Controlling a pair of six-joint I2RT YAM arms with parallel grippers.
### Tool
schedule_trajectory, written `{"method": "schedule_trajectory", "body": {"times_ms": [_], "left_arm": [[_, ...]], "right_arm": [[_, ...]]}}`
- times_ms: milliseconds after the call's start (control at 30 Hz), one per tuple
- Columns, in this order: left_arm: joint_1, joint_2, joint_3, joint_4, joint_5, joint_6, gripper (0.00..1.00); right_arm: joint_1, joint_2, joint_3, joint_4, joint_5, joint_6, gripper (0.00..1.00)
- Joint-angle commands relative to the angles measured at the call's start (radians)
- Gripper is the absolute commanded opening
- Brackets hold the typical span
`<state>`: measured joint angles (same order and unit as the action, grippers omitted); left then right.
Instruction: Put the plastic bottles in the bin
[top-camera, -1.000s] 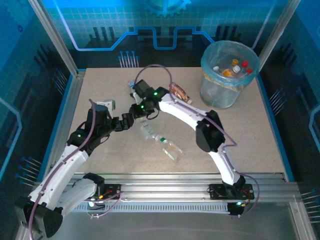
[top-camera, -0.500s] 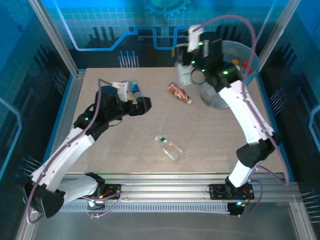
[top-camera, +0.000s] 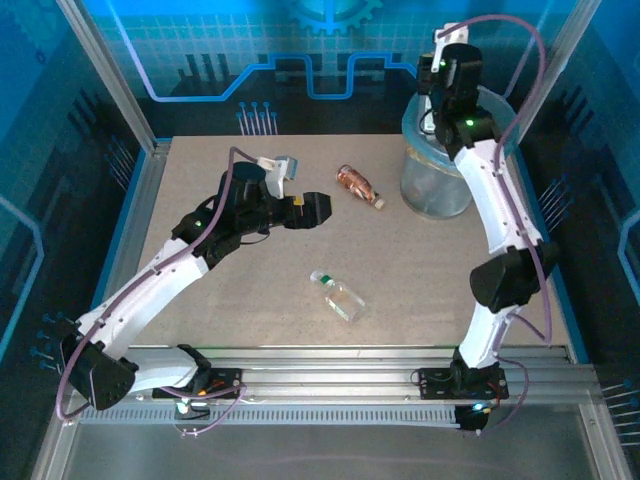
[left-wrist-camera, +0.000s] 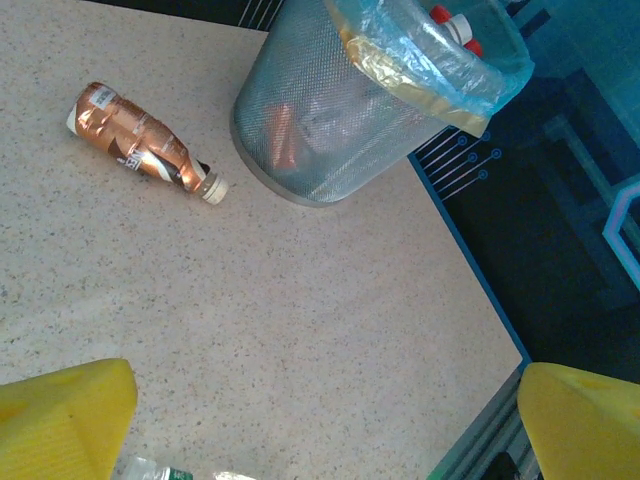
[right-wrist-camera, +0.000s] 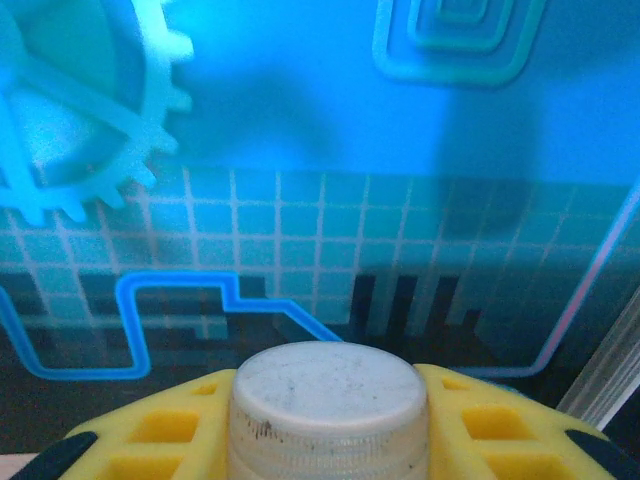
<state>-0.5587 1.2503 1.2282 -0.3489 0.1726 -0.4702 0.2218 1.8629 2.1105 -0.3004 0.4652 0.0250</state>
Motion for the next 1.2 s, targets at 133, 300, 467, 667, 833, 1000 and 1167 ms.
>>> {"method": "schedule_trajectory", "body": {"times_ms": [133,300,467,667,833,1000,1167], "left_arm": [[-0.007,-0.05,-0.012,-0.037,-0.046,0.005,0.99],[-0.007,-0.061,-0.024,-0.038,-0.053,0.005,0.99],[-0.006,-0.058,-0.03,-0.03,-0.053,-0.001,0.99],[-0.007,-0.055,-0.041,-0.026,-0.056,-0.001,0.99],[-0.007,-0.041,-0.056,-0.025,-0.055,-0.009,0.99],[-0.006,-0.02,-0.074,-0.039,-0.053,-0.003,0.99],[-0.007,-0.027,-0.125,-0.052,-0.065,0.008,0.99]], "right_arm": [[-0.028,0.031,0.012,-0.022,0.069,0.008,0.48],[-0.04,0.009,-0.019,-0.027,0.054,0.028,0.53],[-0.048,0.002,0.009,-0.085,0.043,0.059,0.68],[-0.035,-0.09,-0.07,-0.102,-0.047,0.129,0.68],[0.025,-0.251,-0.271,-0.069,-0.173,0.162,0.68],[0.13,-0.395,-0.504,-0.07,-0.339,0.172,0.67],[0.269,-0.437,-0.657,-0.192,-0.452,0.129,0.67]]}}
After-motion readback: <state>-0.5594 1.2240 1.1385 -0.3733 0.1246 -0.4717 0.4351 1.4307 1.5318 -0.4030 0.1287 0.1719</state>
